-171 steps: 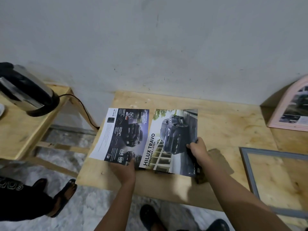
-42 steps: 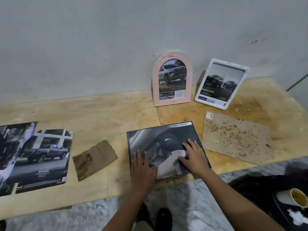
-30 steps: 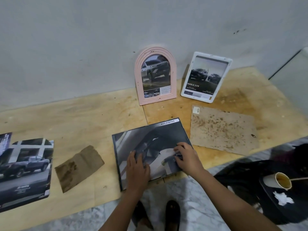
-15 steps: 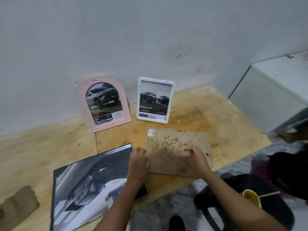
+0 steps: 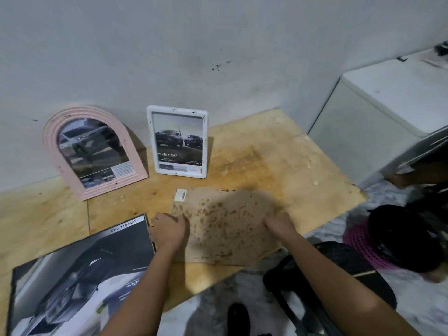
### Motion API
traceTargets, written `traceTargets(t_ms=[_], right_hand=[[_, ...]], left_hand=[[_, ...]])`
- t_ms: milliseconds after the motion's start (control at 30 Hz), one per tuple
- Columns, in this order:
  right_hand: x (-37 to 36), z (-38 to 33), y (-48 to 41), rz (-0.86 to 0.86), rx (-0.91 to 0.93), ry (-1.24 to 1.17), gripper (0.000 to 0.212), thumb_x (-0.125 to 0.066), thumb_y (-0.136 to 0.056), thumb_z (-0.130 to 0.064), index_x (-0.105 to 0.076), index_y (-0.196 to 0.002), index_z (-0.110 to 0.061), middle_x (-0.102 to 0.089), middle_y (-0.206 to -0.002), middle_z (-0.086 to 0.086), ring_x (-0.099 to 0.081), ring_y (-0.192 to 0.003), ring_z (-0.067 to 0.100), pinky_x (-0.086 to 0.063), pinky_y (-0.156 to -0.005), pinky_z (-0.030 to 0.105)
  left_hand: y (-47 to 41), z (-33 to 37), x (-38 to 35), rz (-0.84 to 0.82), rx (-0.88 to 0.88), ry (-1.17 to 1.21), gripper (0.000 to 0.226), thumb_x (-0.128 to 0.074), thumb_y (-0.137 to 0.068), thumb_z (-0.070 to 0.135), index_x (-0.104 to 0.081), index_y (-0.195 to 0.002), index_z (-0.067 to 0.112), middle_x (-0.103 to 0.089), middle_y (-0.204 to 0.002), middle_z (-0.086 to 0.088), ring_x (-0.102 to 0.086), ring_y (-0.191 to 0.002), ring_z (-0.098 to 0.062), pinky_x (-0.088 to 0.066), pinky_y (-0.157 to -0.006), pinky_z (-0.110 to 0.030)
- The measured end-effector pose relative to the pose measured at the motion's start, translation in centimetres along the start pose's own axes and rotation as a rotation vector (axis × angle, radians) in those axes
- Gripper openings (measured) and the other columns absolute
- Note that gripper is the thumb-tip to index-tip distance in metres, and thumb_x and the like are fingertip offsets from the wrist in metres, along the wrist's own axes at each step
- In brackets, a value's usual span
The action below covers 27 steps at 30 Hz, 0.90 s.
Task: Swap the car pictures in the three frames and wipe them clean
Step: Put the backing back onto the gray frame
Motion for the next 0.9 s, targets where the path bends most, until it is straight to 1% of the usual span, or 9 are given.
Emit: traceTargets(t_ms=[100,200,267,333,467,567,667,800,900], right_hand=[[0.4,1.5,0.2,0.002,-0.05,-0.241,0.041,-0.055,-0.085,-0.034,-0.053,-0.116,-0.007,-0.058,-0.108,0.011,-0.057,-0.096,0.03,-0.05,-0.082,0.042],[1.2,2.9,0.7,0.107,-0.041,-0.402,0.033,-0.055,-0.09,-0.03,-0.055,-0.11,-0.004,-0.059,-0.103,0.014,-0.055,-0.087,0.029,-0.047,-0.077,0.042],[1.7,3.3,1.5,0.211,-0.01,-0.428,0.042,-0.055,-0.09,-0.033,-0.051,-0.116,-0.001,-0.055,-0.106,0.014,-0.052,-0.091,0.031,-0.044,-0.073,0.041],[1.7,3.2,2.7,0.277,0.011,-0.46,0.045,-0.056,-0.088,-0.036,-0.046,-0.12,-0.005,-0.048,-0.107,0.01,-0.05,-0.098,0.032,-0.041,-0.072,0.039],[-0.9,0.8,5.8,0.277,0.119,-0.51,0.029,-0.06,-0.084,-0.029,-0.037,-0.094,-0.016,-0.039,-0.079,0.004,-0.042,-0.069,0.02,-0.033,-0.057,0.032],[-5.0,-1.9,8.7,0.183,0.197,-0.477,0.024,-0.061,-0.085,-0.02,-0.041,-0.097,-0.012,-0.047,-0.085,0.005,-0.047,-0.076,0.021,-0.037,-0.056,0.03],[-9.9,-4.9,11.5,0.081,0.277,-0.405,0.022,-0.059,-0.085,-0.016,-0.044,-0.1,-0.011,-0.051,-0.09,0.005,-0.049,-0.078,0.021,-0.037,-0.056,0.031],[-16.3,-7.8,15.0,0.034,0.365,-0.245,0.013,-0.055,-0.085,-0.013,-0.044,-0.092,-0.013,-0.047,-0.084,0.003,-0.044,-0.069,0.015,-0.032,-0.053,0.029],[-20.2,-8.9,17.0,0.032,0.44,-0.132,0.006,-0.053,-0.087,-0.013,-0.049,-0.091,-0.012,-0.051,-0.084,0.003,-0.045,-0.069,0.013,-0.034,-0.053,0.029]], left_hand=[[-2.2,-1.4,-2.4,-0.072,-0.016,0.069,0.086,-0.032,-0.058,0.072,-0.064,-0.089,-0.002,-0.064,-0.094,-0.023,-0.06,-0.084,-0.041,-0.053,-0.078,-0.048],[0.0,1.5,-1.5,-0.148,-0.086,0.115,0.054,-0.044,-0.077,0.054,-0.061,-0.089,0.004,-0.06,-0.097,-0.019,-0.057,-0.087,-0.038,-0.052,-0.079,-0.045],[1.1,3.3,-0.3,-0.17,-0.142,0.207,0.032,-0.049,-0.087,0.037,-0.057,-0.092,0.007,-0.055,-0.102,-0.014,-0.054,-0.092,-0.033,-0.049,-0.084,-0.043],[1.5,3.8,1.0,-0.169,-0.196,0.27,0.022,-0.05,-0.089,0.029,-0.055,-0.092,0.007,-0.05,-0.102,-0.013,-0.051,-0.092,-0.031,-0.047,-0.082,-0.04],[1.9,-0.2,5.3,-0.069,-0.218,0.41,0.018,-0.052,-0.086,0.017,-0.052,-0.076,0.001,-0.052,-0.082,-0.018,-0.049,-0.071,-0.025,-0.033,-0.057,-0.032],[2.6,-6.0,9.6,0.021,-0.183,0.512,0.03,-0.05,-0.084,0.006,-0.037,-0.057,0.008,-0.035,-0.055,-0.012,-0.031,-0.051,-0.019,-0.021,-0.049,-0.032],[1.8,-12.3,12.9,0.105,-0.142,0.543,0.036,-0.049,-0.087,0.005,-0.031,-0.057,0.011,-0.028,-0.052,-0.009,-0.027,-0.05,-0.018,-0.017,-0.052,-0.03],[1.7,-20.3,16.6,0.199,-0.015,0.608,0.023,-0.052,-0.088,0.006,-0.052,-0.066,-0.002,-0.046,-0.06,-0.018,-0.042,-0.057,-0.022,-0.028,-0.051,-0.03],[2.3,-25.0,18.4,0.254,0.022,0.567,0.005,-0.058,-0.086,0.007,-0.062,-0.087,0.006,-0.06,-0.076,-0.014,-0.052,-0.068,-0.022,-0.038,-0.056,-0.029]])
Point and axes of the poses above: each hand's wrist, its own y-axis away from the middle knuckle, its own x-axis out of the back of the hand, z = x × y, the point moved 6 cm from there along -y, towards the middle knuckle
